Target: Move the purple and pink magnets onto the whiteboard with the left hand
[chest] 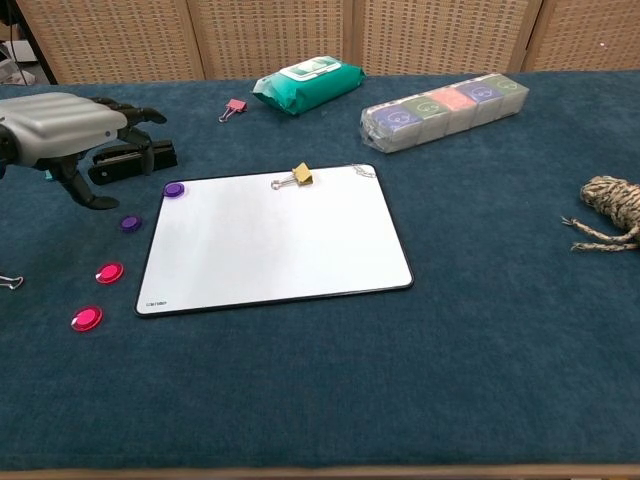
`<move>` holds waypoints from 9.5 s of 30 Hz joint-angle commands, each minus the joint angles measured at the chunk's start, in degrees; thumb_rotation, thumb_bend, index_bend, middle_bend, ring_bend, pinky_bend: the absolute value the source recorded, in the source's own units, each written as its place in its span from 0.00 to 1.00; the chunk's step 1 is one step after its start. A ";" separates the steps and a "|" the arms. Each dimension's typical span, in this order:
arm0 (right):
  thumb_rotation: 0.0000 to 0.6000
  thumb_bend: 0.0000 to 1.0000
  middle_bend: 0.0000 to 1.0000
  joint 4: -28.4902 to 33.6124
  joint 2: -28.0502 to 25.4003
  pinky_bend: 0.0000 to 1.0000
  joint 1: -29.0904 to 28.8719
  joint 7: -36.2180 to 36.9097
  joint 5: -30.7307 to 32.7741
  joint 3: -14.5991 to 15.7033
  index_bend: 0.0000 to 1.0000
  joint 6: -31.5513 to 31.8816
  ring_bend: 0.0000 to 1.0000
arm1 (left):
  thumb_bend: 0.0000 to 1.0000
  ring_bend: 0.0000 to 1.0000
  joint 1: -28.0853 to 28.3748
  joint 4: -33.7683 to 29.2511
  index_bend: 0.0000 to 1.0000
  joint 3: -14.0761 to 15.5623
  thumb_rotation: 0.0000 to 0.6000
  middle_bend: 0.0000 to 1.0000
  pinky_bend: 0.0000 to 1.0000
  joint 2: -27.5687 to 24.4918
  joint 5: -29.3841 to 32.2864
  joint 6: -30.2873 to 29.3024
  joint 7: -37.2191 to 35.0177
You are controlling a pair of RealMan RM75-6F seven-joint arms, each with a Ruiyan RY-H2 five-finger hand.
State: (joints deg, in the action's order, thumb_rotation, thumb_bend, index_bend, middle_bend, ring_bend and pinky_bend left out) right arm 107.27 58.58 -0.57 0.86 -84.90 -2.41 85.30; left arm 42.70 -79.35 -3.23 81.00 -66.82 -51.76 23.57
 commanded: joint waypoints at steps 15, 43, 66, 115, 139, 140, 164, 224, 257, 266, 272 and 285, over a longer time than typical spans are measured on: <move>1.00 0.00 0.00 -0.01 -0.17 0.00 0.16 0.44 -0.43 0.19 0.08 0.24 0.00 | 0.27 0.00 -2.23 7.16 0.41 1.77 1.00 0.00 0.00 4.54 -2.66 0.68 -2.61; 1.00 0.00 0.00 0.08 -0.44 0.00 0.18 0.83 -0.30 0.14 0.08 0.23 0.00 | 0.29 0.00 -2.36 11.32 0.48 0.72 1.00 0.00 0.00 8.25 -2.51 2.29 -2.42; 1.00 0.00 0.00 0.05 -0.35 0.00 0.23 0.93 -0.56 0.21 0.08 0.34 0.00 | 0.31 0.00 -2.31 8.94 0.55 -0.54 1.00 0.00 0.00 6.86 -3.00 1.38 -1.61; 1.00 0.00 0.00 0.15 -0.77 0.00 -0.21 1.51 0.91 -0.17 0.08 -0.75 0.00 | 0.31 0.00 5.65 13.52 0.48 -6.70 1.00 0.00 0.00 17.23 9.65 3.03 7.67; 1.00 0.00 0.00 0.38 -1.09 0.00 0.10 2.06 -0.01 0.15 0.08 -0.23 0.00 | 0.29 0.00 0.03 -5.44 0.38 -1.66 1.00 0.00 0.00 0.79 -1.15 -2.01 -0.84; 1.00 0.00 0.00 0.43 -1.05 0.00 0.11 1.96 -0.13 0.20 0.08 -0.20 0.00 | 0.29 0.00 -0.59 -6.04 0.38 -0.88 1.00 0.00 0.00 -0.32 -2.22 -2.28 -1.69; 1.00 0.00 0.00 0.65 -0.64 0.00 0.38 0.89 -1.17 0.80 0.08 0.16 0.00 | 0.29 0.00 -9.12 2.11 0.38 8.59 1.00 0.00 0.00 -2.14 -18.92 -6.14 -21.66; 1.00 0.00 0.00 0.85 -1.30 0.00 0.41 2.24 -1.17 0.79 0.08 0.08 0.00 | 0.33 0.00 -10.18 4.05 0.56 5.94 1.00 0.00 0.00 2.13 -18.65 -4.50 -18.30; 1.00 0.00 0.00 0.15 -1.19 0.00 -0.27 2.40 0.88 0.38 0.09 -1.63 0.00 | 0.33 0.00 2.32 4.94 0.56 -7.22 1.00 0.00 0.00 12.64 0.90 4.79 -2.66; 1.00 0.00 0.00 0.01 -1.15 0.00 -0.65 2.62 1.70 0.04 0.09 -2.26 0.00 | 0.33 0.00 4.35 7.20 0.56 -7.44 1.00 0.00 0.00 15.09 4.58 5.21 0.52; 1.00 0.00 0.00 -0.03 -1.10 0.00 -0.80 2.58 1.99 -0.01 0.09 -2.60 0.00 | 0.32 0.00 5.27 8.92 0.56 -7.77 1.00 0.00 0.00 16.80 6.89 5.75 1.25; 1.00 0.00 0.00 -0.32 -1.02 0.00 -1.06 2.72 2.72 -0.20 0.09 -3.14 0.00 | 0.32 0.00 6.67 11.93 0.56 -7.63 1.00 0.00 0.00 19.46 7.51 5.87 0.72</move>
State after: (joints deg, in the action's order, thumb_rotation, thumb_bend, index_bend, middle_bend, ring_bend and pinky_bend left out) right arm 106.94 57.56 -1.62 3.58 -82.18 -2.61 82.17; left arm 49.33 -67.48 -10.89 100.41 -59.32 -45.91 24.34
